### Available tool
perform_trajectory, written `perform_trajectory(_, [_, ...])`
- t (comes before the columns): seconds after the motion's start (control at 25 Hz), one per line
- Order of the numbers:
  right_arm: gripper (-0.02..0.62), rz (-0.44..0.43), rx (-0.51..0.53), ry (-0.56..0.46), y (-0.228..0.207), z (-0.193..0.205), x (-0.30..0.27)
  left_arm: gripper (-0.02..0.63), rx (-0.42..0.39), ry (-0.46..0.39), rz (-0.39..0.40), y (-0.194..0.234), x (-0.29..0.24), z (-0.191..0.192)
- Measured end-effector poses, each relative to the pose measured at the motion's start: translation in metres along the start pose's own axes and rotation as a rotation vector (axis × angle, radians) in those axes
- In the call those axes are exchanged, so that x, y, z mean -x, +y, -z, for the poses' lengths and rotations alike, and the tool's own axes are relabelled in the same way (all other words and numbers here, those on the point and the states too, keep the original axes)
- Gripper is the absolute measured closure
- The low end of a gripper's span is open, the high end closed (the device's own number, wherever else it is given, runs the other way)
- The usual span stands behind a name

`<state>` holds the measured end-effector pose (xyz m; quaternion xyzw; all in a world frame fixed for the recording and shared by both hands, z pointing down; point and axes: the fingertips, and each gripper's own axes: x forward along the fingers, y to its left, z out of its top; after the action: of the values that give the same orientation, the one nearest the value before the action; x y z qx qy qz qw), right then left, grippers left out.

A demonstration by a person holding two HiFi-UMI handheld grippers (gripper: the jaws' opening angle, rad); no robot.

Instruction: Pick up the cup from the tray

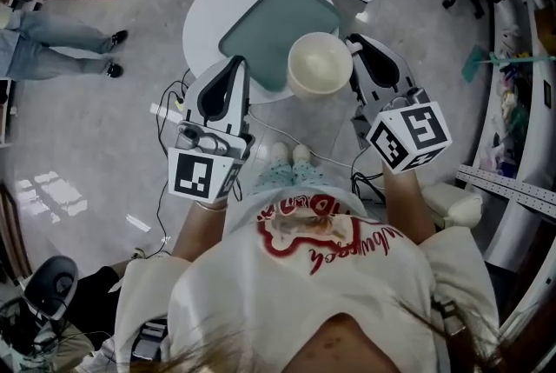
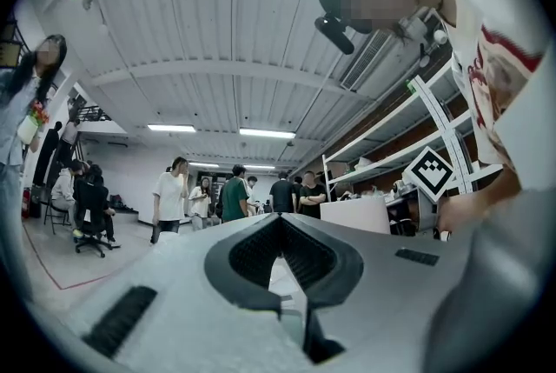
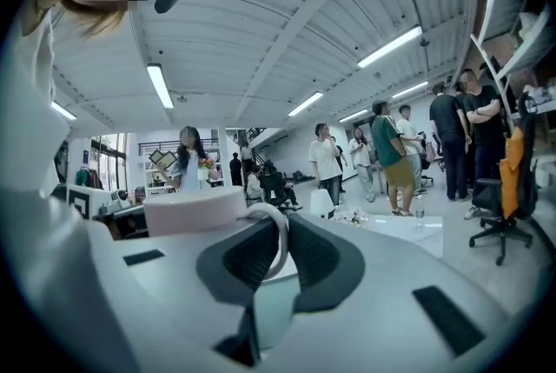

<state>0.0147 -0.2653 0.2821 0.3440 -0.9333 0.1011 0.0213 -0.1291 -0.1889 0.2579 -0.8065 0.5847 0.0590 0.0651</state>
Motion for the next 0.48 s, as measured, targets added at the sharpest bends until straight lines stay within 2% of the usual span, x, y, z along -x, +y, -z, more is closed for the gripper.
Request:
perform_trajectory(0.28, [0.546, -0.057, -0.011, -0.047, 0.016, -0.011, 0.016, 0.592, 0.006, -0.033, -0.058, -0.013, 0.024, -0.005])
perform_trajectory(0.48, [0.546, -0.067, -0.003, -0.055, 0.04, -0.01, 0.035, 0.592, 0.005, -0.025, -0.051, -0.024, 0.053, -0.008])
